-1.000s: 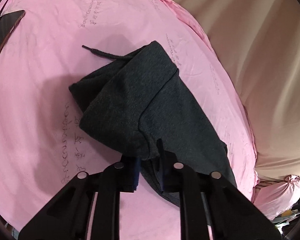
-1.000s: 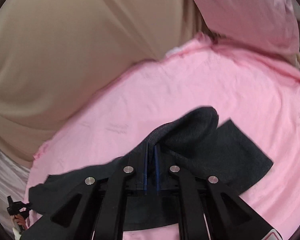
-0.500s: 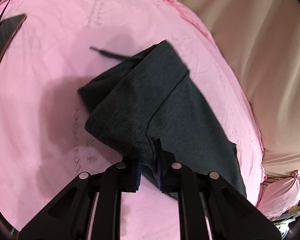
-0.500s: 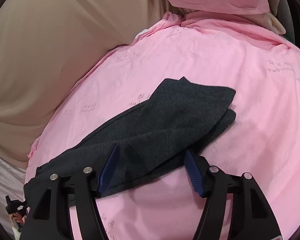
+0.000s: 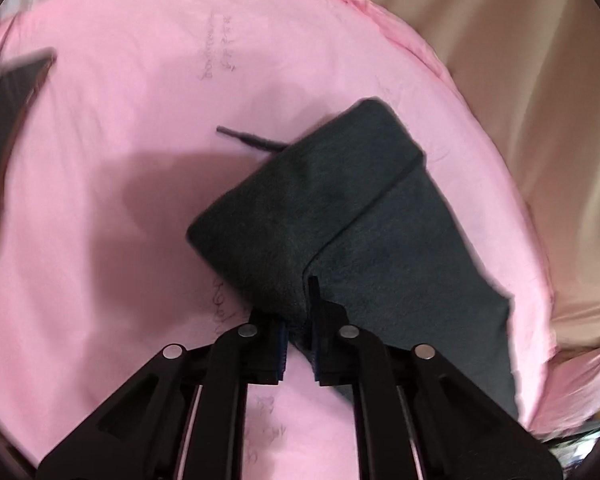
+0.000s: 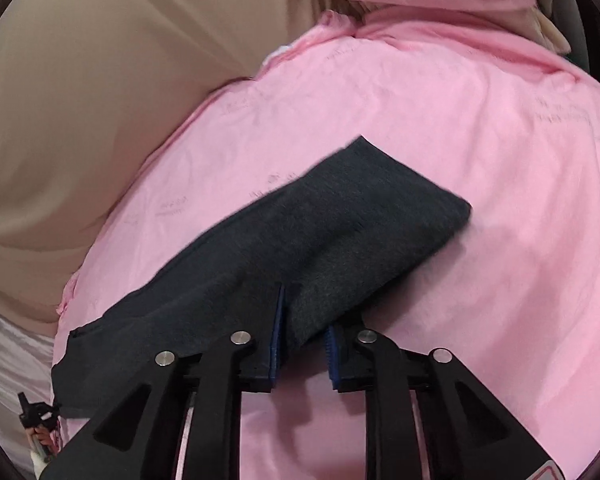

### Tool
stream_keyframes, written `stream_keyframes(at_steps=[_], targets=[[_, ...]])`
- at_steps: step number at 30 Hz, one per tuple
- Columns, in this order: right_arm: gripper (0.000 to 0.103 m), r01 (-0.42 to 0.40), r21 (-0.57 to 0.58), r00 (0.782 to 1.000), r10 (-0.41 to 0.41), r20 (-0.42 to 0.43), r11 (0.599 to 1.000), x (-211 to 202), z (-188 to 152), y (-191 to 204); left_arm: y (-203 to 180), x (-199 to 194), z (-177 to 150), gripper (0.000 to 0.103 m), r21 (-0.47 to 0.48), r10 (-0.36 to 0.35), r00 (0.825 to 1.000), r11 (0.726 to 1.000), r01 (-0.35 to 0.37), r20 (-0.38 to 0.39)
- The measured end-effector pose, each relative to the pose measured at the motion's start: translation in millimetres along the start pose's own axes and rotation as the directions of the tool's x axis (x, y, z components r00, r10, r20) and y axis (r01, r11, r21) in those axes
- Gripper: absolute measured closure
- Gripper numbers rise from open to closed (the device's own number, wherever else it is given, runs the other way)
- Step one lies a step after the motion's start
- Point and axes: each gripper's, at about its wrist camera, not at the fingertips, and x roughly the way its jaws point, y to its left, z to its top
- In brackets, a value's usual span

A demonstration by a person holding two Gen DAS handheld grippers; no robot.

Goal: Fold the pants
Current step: 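Lift the held hems with both tools and fold them over toward the waistband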

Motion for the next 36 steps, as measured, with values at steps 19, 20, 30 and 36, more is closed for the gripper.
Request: stream_keyframes(at_steps=[19, 20, 30, 36], targets=[[0.101, -0.107, -0.261, 0.917, 0.197, 0.347, 0.959, -98, 103, 91, -35, -18, 21, 0.094, 0.056, 0.077, 0.994, 0.995, -0.082, 0.073], [0.101, -0.078, -0.243, 0.928, 0.160, 0.337, 0.967, -91, 101, 79, -36, -19, 22, 0.094, 0.057, 0.079, 0.993, 0.995, -0.084, 0.082], [0.101, 0.106, -0.029, 0.994, -0.105, 0.035, 0.994, 11, 49, -33, -21, 2, 10, 0.094, 0.056, 0.075, 0.996, 0.995, -0.078, 0.056], [0.101, 0.034, -0.071, 0.995, -0.028, 0.091, 0.997, 0, 89, 13, -55, -10, 34, 0.095, 0.094, 0.071, 0.993, 0.992, -0.080, 0.096]])
